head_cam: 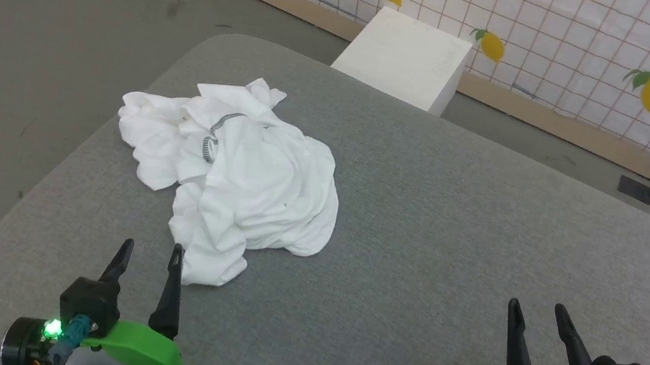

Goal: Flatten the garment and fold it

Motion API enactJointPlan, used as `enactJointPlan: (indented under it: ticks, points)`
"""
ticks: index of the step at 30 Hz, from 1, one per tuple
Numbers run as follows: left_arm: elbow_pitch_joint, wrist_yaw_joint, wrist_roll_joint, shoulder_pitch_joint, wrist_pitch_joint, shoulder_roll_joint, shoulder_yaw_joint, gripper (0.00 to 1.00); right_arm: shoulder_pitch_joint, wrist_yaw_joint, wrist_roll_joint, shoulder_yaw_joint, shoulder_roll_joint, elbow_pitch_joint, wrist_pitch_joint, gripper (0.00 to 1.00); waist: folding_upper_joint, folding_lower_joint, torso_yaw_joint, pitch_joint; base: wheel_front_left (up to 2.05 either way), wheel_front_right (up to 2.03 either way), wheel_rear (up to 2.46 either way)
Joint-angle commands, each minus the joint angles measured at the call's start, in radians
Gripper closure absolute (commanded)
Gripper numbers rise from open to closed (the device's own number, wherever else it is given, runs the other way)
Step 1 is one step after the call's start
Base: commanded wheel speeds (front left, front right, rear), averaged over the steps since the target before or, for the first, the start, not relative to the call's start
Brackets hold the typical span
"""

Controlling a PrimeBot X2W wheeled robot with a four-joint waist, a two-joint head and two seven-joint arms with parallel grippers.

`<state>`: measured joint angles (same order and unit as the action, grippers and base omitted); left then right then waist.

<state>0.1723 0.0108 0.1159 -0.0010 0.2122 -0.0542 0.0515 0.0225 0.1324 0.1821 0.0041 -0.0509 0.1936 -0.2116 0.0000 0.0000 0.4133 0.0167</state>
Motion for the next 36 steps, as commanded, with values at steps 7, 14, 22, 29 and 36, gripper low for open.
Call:
enactJointPlan:
  ticks: [7,14,22,29,36]
  points:
    - [0.009,0.007,0.020,0.012,0.022,0.004,0.006,0.00,-0.008,-0.002,-0.018,-0.007,0.001,0.015,-0.023,0.00,0.0000,0.0000,0.033,0.003,0.00,0.00,0.00]
    - [0.016,0.008,0.021,0.012,0.037,0.004,0.008,0.00,-0.010,-0.002,-0.016,-0.010,0.001,0.027,-0.037,0.00,0.0000,0.0000,0.060,0.001,0.00,0.00,0.00]
    - [0.024,0.006,0.022,0.012,0.050,0.004,0.008,0.00,-0.011,-0.002,-0.009,-0.011,0.001,0.041,-0.050,0.00,0.0000,0.0000,0.082,0.000,0.00,0.00,0.00]
    - [0.025,0.002,0.019,0.014,0.050,0.004,0.008,0.00,-0.004,-0.002,-0.010,-0.010,0.001,0.040,-0.050,0.00,0.0000,0.0000,0.080,-0.004,0.00,0.00,0.00]
    - [0.055,-0.027,0.037,-0.027,0.050,0.000,0.010,0.00,-0.010,-0.002,-0.013,0.004,0.001,0.039,-0.050,0.00,0.0000,0.0000,0.062,0.000,0.00,0.00,0.00]
